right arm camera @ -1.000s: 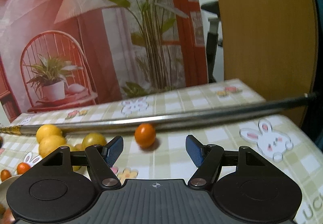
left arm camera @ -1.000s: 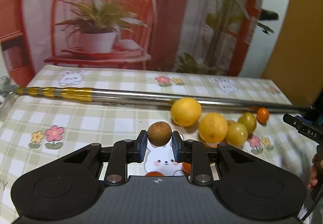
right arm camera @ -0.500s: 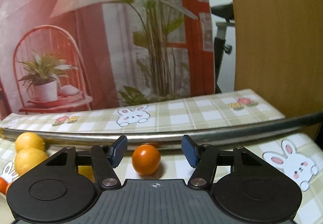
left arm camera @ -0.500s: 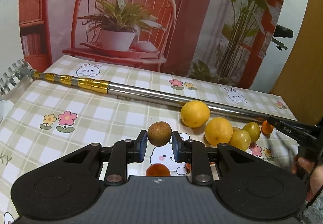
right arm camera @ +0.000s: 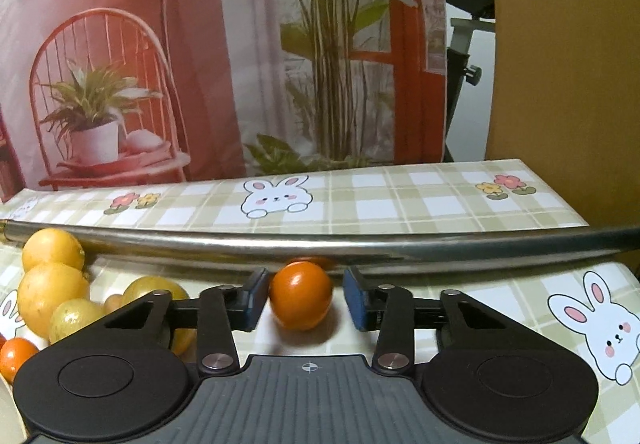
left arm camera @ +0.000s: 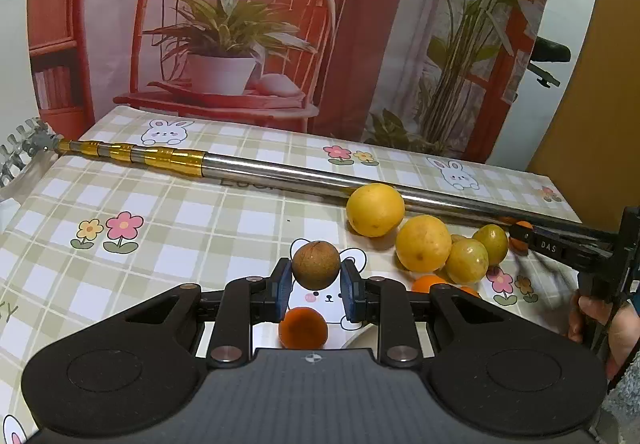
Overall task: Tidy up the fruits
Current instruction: 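Close the right tool on an orange tangerine, then carry the brown fruit with the left tool over the plate while the right tool carries the tangerine there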
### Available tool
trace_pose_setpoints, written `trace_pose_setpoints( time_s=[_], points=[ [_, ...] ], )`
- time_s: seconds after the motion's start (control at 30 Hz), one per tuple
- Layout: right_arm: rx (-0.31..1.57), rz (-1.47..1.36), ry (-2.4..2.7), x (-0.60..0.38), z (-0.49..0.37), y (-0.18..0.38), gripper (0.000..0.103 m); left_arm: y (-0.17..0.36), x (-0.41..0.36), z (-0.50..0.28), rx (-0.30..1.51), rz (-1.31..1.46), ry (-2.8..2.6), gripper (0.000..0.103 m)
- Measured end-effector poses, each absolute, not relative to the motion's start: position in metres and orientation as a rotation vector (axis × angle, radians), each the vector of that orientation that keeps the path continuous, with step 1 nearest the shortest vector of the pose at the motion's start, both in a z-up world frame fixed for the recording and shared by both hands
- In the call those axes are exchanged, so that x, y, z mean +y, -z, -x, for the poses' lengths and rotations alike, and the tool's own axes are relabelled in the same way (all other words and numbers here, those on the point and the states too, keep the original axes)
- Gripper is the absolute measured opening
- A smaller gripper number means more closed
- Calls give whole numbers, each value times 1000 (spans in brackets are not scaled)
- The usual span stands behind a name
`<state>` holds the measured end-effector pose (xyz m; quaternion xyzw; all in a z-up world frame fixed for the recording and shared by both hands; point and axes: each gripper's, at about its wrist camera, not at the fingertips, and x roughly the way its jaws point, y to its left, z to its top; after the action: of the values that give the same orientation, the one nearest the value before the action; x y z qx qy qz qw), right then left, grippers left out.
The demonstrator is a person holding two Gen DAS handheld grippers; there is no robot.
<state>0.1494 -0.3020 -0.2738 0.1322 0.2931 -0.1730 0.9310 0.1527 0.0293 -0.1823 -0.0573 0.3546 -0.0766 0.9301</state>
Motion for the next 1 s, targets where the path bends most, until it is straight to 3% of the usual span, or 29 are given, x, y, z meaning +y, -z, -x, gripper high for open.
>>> trace_pose_setpoints(
  time_s=[1.0],
  points=[
    [563, -482, 368, -311, -103, 260, 32, 186, 14, -134, 765, 96, 270, 28]
  ],
)
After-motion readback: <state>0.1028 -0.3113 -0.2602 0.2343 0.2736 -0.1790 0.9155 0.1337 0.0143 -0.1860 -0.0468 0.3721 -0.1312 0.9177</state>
